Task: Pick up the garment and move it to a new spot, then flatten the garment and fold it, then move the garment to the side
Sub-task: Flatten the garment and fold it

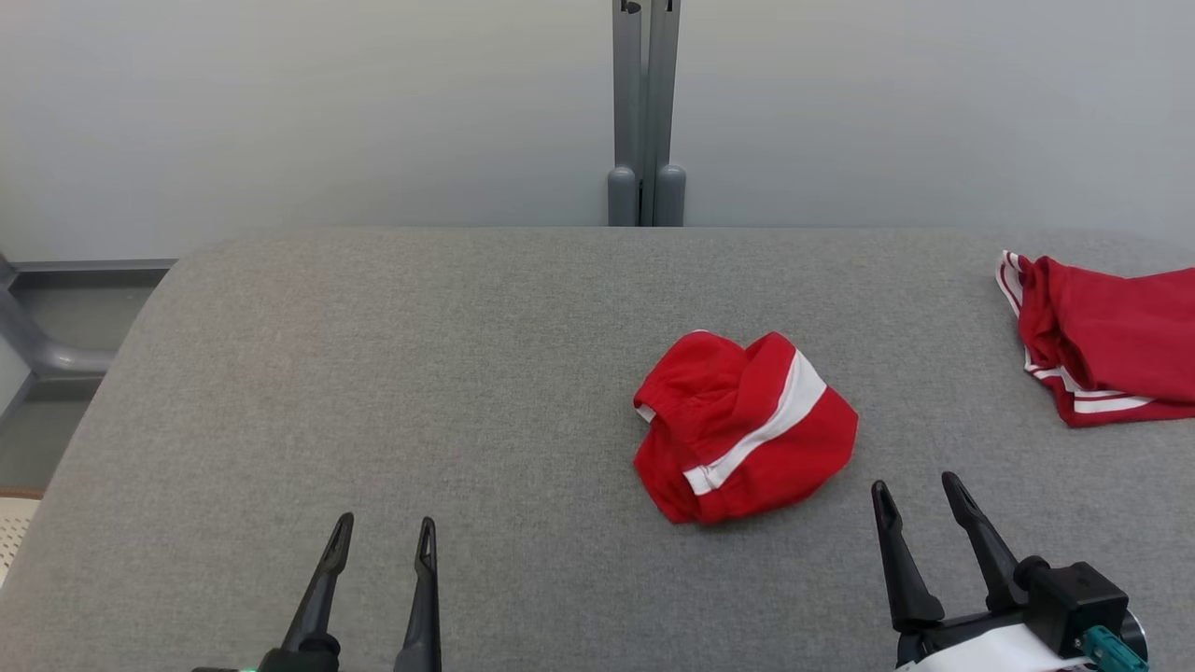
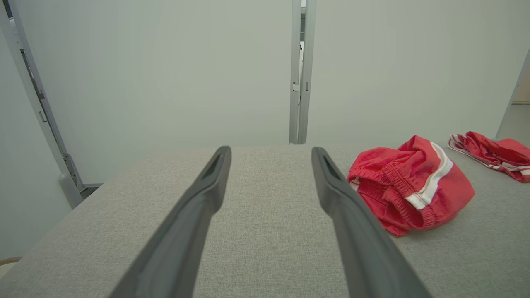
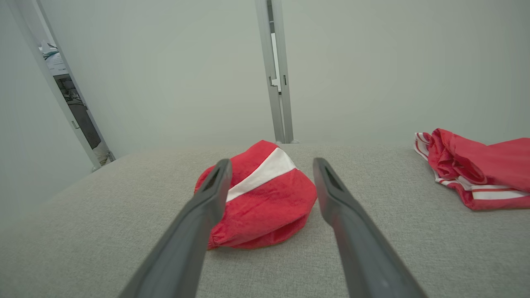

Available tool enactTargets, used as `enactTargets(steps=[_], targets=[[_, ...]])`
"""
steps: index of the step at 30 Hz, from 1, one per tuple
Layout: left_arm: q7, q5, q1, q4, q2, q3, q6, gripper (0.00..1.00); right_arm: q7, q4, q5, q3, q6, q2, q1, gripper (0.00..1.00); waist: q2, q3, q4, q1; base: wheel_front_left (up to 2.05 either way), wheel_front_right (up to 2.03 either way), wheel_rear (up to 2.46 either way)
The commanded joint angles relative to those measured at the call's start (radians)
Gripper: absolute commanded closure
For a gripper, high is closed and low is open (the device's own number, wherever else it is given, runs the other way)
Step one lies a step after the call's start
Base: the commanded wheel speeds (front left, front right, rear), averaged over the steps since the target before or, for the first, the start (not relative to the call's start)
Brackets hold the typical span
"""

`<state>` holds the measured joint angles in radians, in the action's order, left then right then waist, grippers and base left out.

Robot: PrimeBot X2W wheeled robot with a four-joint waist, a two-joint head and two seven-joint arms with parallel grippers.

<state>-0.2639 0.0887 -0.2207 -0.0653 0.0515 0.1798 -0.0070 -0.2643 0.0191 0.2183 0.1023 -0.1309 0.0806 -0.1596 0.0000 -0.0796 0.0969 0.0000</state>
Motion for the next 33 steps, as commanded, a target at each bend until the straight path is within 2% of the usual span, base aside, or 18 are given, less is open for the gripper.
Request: enactTargets(steps=[1,14,16,18,21,23,28,33], targets=[[0.0,0.002,0.0,0.001,-0.001,0.002,0.005,0.0,0.0,0.001,0.005,-0.001,0.0,0.004,-0.001,0.0,0.0,0.001,-0.001,0.0,0.0,0.0,0.0],[0.0,0.008,0.012,0.022,-0.001,0.014,-0.004,0.0,0.0,-0.003,0.01,-0.002,0.0,0.007,0.002,0.0,0.0,0.014,-0.003,0.0,0.0,0.0,0.0],[0.0,0.024,0.018,0.038,-0.001,0.022,-0.02,0.0,0.0,-0.004,0.009,0.001,0.0,0.008,0.006,0.0,0.0,0.02,-0.005,0.0,0.0,0.0,0.0],[0.0,0.073,0.033,0.069,-0.001,0.043,-0.054,0.0,0.0,-0.006,0.007,0.002,0.0,0.01,0.014,0.0,0.0,0.03,-0.007,0.0,0.0,0.0,0.0],[0.0,0.177,0.069,0.149,-0.001,0.112,-0.104,0.0,0.0,-0.009,0.003,0.006,0.001,0.013,0.024,0.0,0.0,0.049,-0.011,0.0,0.0,0.0,0.0],[0.0,0.242,0.114,0.229,-0.001,0.189,-0.119,0.0,0.0,-0.012,0.0,0.012,0.0,0.017,0.032,0.0,0.0,0.064,-0.017,0.0,0.0,0.0,0.0],[0.007,0.457,0.299,0.376,0.018,0.414,-0.124,0.0,0.0,-0.022,-0.005,0.044,0.001,0.031,0.081,0.0,0.0,0.139,-0.058,0.0,0.0,0.0,0.0],[0.026,0.624,0.466,0.469,0.041,0.558,-0.125,0.0,0.0,-0.034,-0.012,0.051,0.001,0.044,0.127,0.0,0.0,0.217,-0.098,0.0,0.0,0.0,0.0]])
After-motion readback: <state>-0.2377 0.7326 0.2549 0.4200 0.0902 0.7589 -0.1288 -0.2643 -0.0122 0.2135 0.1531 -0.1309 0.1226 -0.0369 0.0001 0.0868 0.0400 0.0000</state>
